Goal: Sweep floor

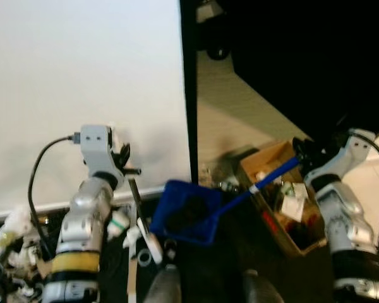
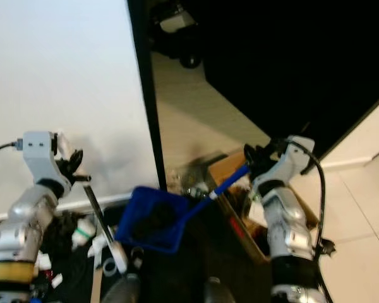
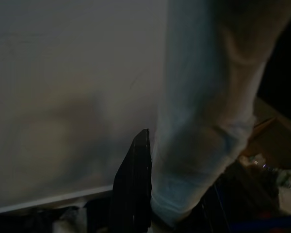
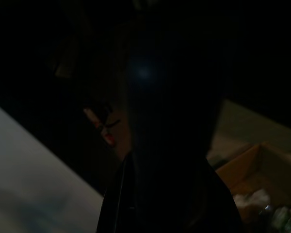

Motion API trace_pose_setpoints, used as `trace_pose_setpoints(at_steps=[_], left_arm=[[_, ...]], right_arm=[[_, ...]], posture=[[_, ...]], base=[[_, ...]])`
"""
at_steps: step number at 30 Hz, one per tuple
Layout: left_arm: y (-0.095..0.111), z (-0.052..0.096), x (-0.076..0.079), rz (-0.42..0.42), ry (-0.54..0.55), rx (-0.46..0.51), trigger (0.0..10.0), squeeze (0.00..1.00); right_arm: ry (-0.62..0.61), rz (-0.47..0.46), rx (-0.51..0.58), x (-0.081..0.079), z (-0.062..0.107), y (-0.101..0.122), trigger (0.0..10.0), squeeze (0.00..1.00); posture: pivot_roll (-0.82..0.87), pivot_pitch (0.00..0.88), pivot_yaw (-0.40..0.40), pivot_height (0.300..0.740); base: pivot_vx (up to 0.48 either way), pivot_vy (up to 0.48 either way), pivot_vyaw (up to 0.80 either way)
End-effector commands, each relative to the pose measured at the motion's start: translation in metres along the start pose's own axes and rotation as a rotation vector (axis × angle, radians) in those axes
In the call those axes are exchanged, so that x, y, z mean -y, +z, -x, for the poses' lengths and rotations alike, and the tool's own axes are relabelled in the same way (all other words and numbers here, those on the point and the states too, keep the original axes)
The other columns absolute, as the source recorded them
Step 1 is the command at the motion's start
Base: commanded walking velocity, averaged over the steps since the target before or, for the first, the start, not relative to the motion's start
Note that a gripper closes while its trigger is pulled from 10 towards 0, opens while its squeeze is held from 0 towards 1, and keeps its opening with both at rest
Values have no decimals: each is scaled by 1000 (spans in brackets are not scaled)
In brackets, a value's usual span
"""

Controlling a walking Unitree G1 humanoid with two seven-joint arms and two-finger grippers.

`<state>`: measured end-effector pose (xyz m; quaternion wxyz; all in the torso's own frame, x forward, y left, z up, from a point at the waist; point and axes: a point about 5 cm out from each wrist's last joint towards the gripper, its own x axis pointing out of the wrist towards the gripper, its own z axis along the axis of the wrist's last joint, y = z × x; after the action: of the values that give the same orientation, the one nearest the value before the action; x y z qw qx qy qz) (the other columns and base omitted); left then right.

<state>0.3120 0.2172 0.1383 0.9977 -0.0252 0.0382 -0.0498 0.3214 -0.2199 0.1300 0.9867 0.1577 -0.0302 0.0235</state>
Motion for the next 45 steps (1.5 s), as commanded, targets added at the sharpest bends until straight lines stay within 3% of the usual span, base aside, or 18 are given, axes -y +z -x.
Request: trace_pose_setpoints(at_steps=[1, 18, 21, 45], left_arm=[[7, 0, 0, -3, 1, 45, 10000, 0], [8, -1, -2, 2, 9, 50, 10000, 0], [8, 0, -5, 39, 37, 60, 10000, 0], [7, 0, -8, 40, 49, 69, 10000, 0]], right_arm=[[24, -28, 38, -4, -1, 5, 10000, 0], [31, -29, 37, -5, -2, 6, 10000, 0], [32, -28, 38, -5, -2, 6, 10000, 0], [46, -25, 43, -7, -5, 8, 10000, 0]], posture=[[156, 184, 8, 740], [156, 184, 6, 740], [157, 182, 5, 740], [153, 175, 0, 740]], base=[[300, 0, 0], [303, -157, 0], [0, 0, 0], [0, 0, 0]])
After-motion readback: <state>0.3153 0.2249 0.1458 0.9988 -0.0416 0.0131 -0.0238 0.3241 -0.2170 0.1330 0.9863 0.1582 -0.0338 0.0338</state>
